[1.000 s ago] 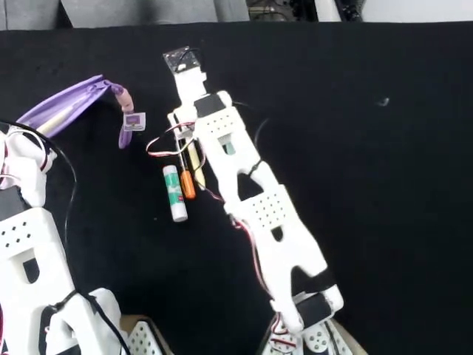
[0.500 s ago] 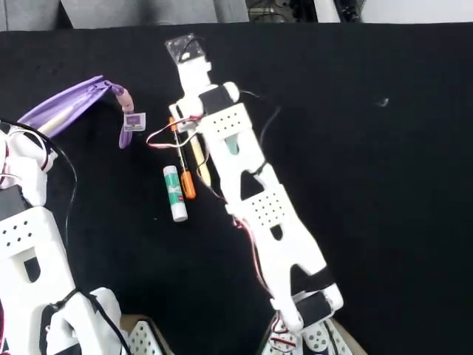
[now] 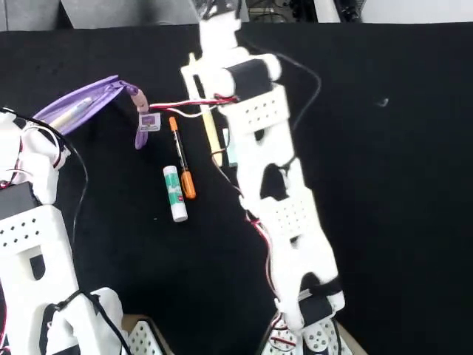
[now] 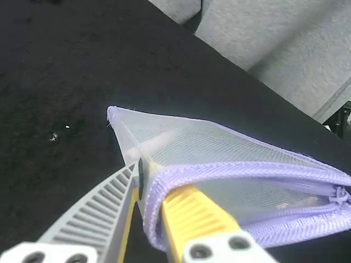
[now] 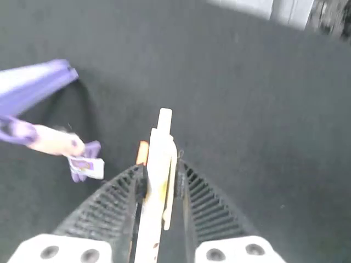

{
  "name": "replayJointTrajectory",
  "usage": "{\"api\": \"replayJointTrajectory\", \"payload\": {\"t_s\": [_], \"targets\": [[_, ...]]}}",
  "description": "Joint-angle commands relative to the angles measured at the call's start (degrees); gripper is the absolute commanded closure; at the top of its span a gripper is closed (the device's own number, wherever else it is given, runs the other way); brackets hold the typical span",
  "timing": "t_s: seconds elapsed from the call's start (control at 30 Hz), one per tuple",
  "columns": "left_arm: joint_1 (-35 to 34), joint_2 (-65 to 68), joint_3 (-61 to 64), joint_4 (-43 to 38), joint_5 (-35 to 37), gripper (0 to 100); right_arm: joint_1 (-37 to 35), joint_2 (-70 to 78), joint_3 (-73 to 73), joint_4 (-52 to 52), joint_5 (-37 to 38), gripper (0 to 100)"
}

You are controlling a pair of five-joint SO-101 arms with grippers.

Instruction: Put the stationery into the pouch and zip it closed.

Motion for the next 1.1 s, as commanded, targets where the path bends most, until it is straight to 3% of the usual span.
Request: {"api": "replayJointTrajectory", "payload": {"t_s": [0.0, 0.6, 0.83, 1.07], "targets": [[1.19, -0.79, -1.71, -1.14, 0.44, 97, 0.79, -8.40, -2.95, 1.93, -0.53, 98.8], [4.79, -0.88, -2.77, 1.58, 0.44, 97, 0.88, -30.55, -1.10, 2.20, -0.53, 98.8], [4.97, -0.88, -5.85, 5.71, 0.44, 97, 0.44, -46.90, 20.62, 1.67, -0.53, 98.8], [9.98, -0.88, -5.67, 5.71, 0.44, 97, 0.35, -53.85, 40.13, -9.49, -1.93, 98.8]]}}
